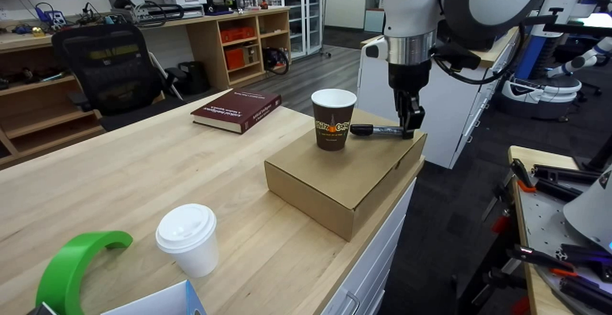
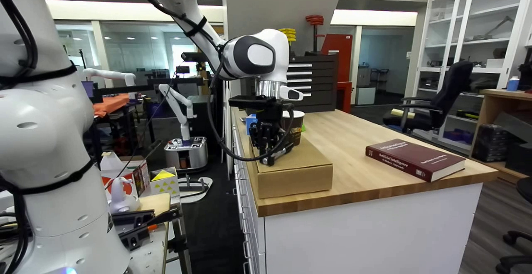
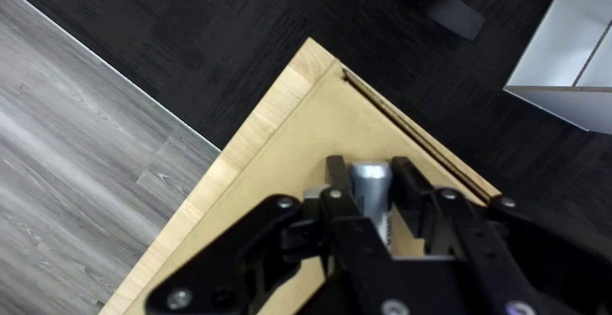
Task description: Remove the marker from the cup and put it on the box
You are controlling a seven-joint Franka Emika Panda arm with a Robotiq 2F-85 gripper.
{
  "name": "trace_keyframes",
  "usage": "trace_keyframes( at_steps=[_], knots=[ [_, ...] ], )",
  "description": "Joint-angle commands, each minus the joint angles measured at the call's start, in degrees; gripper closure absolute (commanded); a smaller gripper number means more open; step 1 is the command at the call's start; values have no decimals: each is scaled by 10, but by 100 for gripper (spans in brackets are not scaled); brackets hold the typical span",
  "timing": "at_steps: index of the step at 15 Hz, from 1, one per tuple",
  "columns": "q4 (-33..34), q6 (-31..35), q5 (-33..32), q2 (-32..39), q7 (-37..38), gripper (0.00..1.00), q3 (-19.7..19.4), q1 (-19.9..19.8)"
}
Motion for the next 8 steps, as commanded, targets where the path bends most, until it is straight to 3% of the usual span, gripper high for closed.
trace_keyframes(
  at_steps=[1,4,8],
  knots=[
    [-4,-1,-10,-4,2,64,1,3],
    [-14,-1,-22,-11,5,45,5,6],
    [-15,-1,-23,-12,5,44,6,6]
  ],
)
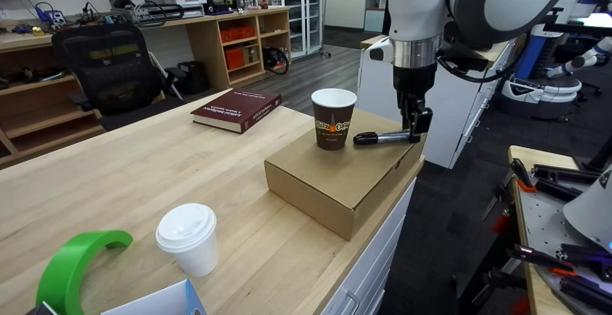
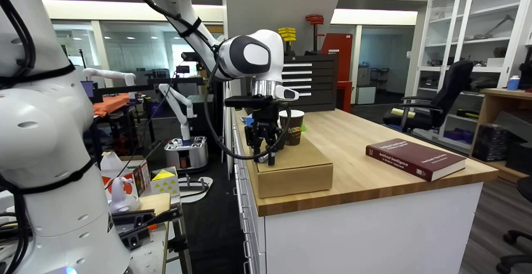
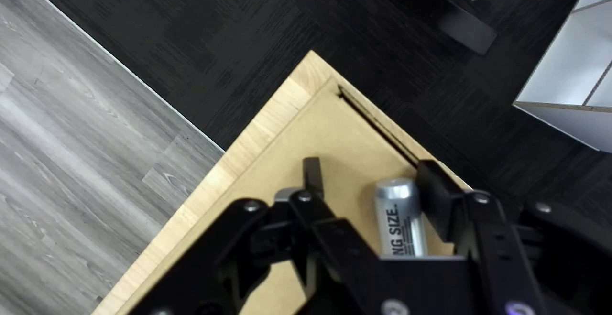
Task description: Remove the marker from the cup and put it on the box
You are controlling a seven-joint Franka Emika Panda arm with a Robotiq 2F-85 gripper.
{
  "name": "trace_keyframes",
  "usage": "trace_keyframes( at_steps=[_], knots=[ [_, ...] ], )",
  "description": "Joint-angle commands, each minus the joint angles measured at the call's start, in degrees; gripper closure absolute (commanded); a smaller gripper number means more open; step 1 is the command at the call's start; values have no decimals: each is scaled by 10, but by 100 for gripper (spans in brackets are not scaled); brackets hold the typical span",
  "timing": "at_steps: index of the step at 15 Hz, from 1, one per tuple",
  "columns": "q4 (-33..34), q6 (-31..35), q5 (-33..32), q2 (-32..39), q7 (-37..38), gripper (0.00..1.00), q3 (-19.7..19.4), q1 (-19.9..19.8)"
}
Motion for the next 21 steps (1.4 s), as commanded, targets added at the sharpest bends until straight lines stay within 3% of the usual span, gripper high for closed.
trace_keyframes(
  at_steps=[1,5,6,7,10,17,18,21],
  knots=[
    [1,-1,0,0,0,44,-2,2],
    [1,-1,0,0,0,44,-2,2],
    [3,-3,6,5,-9,19,-4,2],
    [5,-5,16,10,-20,19,-6,2],
    [9,-45,18,-27,-16,2,-5,3],
    [29,-133,10,-115,-24,0,-2,13],
    [27,-104,7,-90,-15,0,-4,12],
    [29,-119,7,-108,-15,0,-4,14]
  ],
)
